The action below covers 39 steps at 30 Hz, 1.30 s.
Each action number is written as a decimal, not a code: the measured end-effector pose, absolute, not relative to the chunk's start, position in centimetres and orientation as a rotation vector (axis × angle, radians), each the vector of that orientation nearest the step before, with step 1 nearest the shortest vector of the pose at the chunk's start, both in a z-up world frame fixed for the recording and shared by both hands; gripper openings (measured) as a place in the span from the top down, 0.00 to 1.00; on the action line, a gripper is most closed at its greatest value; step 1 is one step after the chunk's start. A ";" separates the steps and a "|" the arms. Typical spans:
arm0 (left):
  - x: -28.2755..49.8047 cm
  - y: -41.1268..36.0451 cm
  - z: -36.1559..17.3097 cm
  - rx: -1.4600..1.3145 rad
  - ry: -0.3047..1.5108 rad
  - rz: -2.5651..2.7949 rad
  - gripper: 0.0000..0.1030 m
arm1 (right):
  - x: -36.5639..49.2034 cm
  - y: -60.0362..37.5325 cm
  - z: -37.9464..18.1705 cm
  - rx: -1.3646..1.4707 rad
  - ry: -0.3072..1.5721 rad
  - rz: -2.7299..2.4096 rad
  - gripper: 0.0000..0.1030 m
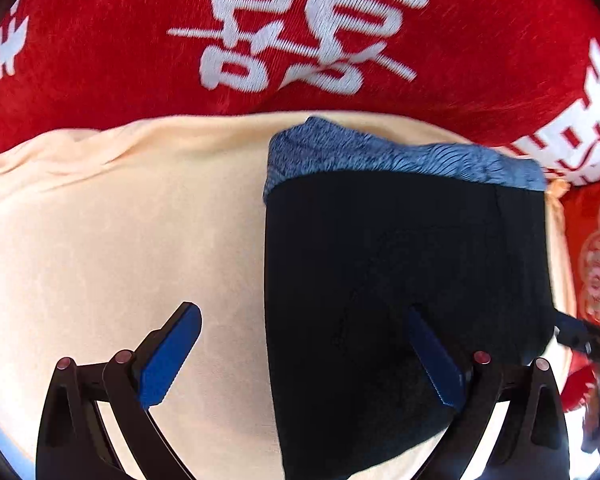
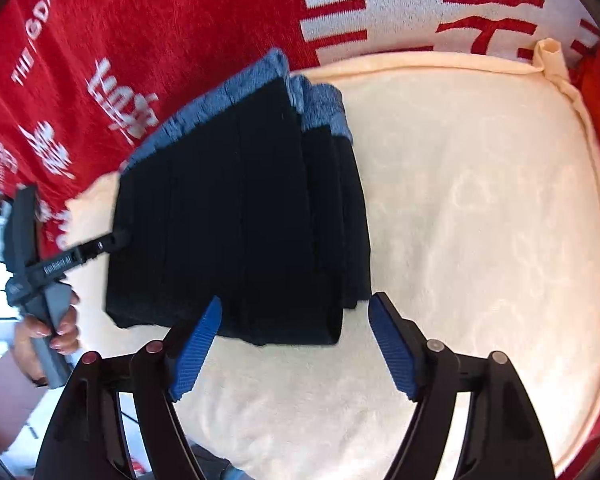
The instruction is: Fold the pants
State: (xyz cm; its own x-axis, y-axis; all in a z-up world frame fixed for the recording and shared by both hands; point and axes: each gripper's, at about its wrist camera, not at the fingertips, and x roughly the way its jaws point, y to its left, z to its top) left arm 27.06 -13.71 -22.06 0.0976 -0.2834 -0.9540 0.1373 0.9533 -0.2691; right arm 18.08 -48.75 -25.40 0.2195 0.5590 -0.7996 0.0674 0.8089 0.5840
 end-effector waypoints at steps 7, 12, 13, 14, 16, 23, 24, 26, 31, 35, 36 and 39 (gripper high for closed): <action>29.6 -11.3 -25.1 -0.245 1.483 -0.537 0.01 | 21.9 -52.1 -29.8 0.704 1.304 0.497 0.22; 30.5 -11.9 -27.7 -0.261 1.486 -0.612 0.01 | 24.4 -51.6 -32.8 0.813 1.278 0.714 0.22; 30.6 -12.1 -27.9 -0.274 1.486 -0.624 0.01 | 24.8 -51.6 -33.1 0.828 1.264 0.727 0.21; 30.5 -12.2 -27.9 -0.286 1.488 -0.632 0.01 | 24.9 -51.8 -33.2 0.848 1.253 0.731 0.20; 30.5 -12.5 -28.4 -0.308 1.494 -0.622 0.01 | 25.1 -52.0 -33.4 0.876 1.255 0.720 0.20; 28.2 -12.7 -24.5 -0.330 1.434 -0.575 0.38 | 23.3 -54.0 -31.4 0.918 1.276 0.634 0.56; 27.9 -12.9 -23.7 -0.317 1.428 -0.562 0.39 | 23.0 -54.0 -30.8 0.922 1.262 0.643 0.58; 27.2 -12.9 -22.4 -0.311 1.417 -0.551 0.43 | 22.2 -54.2 -29.6 0.930 1.245 0.669 0.61; 24.2 -11.8 -18.9 -0.311 1.409 -0.529 0.44 | 19.1 -53.8 -27.3 0.942 1.244 0.724 0.61; 20.9 -10.4 -16.7 -0.304 1.411 -0.517 0.44 | 14.9 -52.5 -26.2 0.968 1.244 0.754 0.61; 19.8 -10.0 -16.5 -0.296 1.417 -0.510 0.44 | 13.8 -52.0 -26.2 0.972 1.246 0.754 0.61; 17.7 -8.9 -17.7 -0.293 1.440 -0.490 0.43 | 11.2 -50.3 -26.8 0.943 1.251 0.738 0.61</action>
State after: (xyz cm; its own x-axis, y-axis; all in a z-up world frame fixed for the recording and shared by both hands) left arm 17.67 -8.88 -17.67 0.0562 -0.4882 -0.8709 0.1447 0.8671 -0.4768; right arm 11.22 -50.30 -26.84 0.1835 0.8771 -0.4438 0.0356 0.4452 0.8947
